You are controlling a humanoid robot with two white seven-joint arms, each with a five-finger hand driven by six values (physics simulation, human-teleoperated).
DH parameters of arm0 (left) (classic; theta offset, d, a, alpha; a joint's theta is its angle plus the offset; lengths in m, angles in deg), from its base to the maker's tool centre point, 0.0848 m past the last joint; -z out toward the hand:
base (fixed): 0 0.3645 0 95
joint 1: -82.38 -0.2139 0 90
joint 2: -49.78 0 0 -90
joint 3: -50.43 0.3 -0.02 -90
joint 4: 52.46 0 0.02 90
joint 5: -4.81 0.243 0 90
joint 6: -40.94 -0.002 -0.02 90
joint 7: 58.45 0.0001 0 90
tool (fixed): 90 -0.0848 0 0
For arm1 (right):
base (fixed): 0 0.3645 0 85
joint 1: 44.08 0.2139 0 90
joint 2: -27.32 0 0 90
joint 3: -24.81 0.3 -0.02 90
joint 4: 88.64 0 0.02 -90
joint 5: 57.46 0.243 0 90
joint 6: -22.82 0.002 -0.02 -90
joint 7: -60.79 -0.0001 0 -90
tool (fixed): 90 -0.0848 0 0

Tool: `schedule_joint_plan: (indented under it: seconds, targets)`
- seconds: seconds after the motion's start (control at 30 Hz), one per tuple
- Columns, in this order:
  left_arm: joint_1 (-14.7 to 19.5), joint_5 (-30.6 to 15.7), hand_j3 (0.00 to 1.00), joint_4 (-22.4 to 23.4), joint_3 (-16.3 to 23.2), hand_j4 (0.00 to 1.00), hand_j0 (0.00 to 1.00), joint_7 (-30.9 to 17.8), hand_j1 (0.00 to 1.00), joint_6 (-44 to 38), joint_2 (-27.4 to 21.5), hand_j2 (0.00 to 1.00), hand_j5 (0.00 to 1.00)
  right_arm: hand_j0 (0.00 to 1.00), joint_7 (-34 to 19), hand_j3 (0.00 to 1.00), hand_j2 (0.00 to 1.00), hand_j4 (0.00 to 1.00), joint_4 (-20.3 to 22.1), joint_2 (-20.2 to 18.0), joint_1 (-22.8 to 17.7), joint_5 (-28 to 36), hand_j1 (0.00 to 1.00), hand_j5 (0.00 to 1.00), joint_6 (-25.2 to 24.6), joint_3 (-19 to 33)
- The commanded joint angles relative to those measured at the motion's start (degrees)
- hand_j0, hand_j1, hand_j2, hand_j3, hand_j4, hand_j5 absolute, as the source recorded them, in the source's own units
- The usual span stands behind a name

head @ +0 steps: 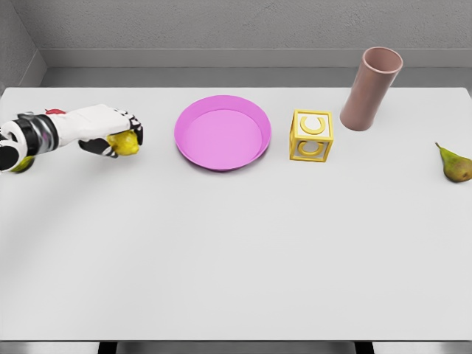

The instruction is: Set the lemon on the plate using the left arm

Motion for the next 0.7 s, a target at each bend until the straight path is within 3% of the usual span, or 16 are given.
schedule_joint_plan:
  seconds: [0.0,0.67]
  targets:
    - [0.2,-0.2,0.37,0.0,-0.1,0.37,0.37,0.1,0.37,-0.1,0.6,0.37,0.37,1.00,0.0,1.00,1.00,1.00,0.0,0.0,0.0,0.0,1.00,1.00,0.0,0.0]
    - [4.0,0.1,0.36,1.9,0.3,0.36,0.36,0.1,0.36,-0.3,7.4,0.36,0.36,1.00,0.0,1.00,1.00,1.00,0.0,0.0,0.0,0.0,1.00,1.00,0.0,0.0]
